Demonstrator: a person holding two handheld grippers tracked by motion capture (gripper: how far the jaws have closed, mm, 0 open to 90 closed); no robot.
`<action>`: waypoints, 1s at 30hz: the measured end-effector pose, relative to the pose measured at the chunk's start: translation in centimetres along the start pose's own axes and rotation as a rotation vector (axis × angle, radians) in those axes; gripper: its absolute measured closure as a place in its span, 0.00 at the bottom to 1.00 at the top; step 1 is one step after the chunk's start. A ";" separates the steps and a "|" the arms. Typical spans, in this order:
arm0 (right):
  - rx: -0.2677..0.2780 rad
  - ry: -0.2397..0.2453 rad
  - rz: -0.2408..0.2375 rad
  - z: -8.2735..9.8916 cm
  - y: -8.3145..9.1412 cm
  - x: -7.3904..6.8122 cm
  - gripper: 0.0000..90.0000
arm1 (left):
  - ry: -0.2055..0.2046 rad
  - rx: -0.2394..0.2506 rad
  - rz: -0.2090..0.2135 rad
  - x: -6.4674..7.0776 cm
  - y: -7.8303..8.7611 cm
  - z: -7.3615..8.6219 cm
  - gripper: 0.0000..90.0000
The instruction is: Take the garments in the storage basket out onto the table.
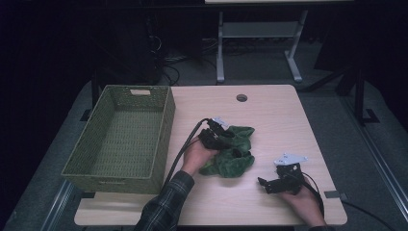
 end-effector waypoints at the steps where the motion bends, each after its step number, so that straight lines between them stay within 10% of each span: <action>1: 0.000 0.000 0.000 0.0 0.0 0.0 0.00 | -0.011 -0.004 -0.003 -0.1 0.1 0.1 0.94; 12: 0.000 -0.002 -0.001 0.0 0.0 0.0 0.00 | -0.077 0.040 -0.023 2.5 3.6 -1.0 0.52; 30: -0.001 0.001 -0.001 0.0 0.0 0.0 0.00 | -0.115 0.107 0.050 9.4 4.3 0.2 0.53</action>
Point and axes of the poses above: each handheld gripper's, and its own axes: y roughly backward along the jaws, z roughly out of its underside, x roughly to its right, the point moved 7 cm from there along -y, roughly forward along the jaws, and after that the axes turned 5 degrees about x, right-handed, at the moved point
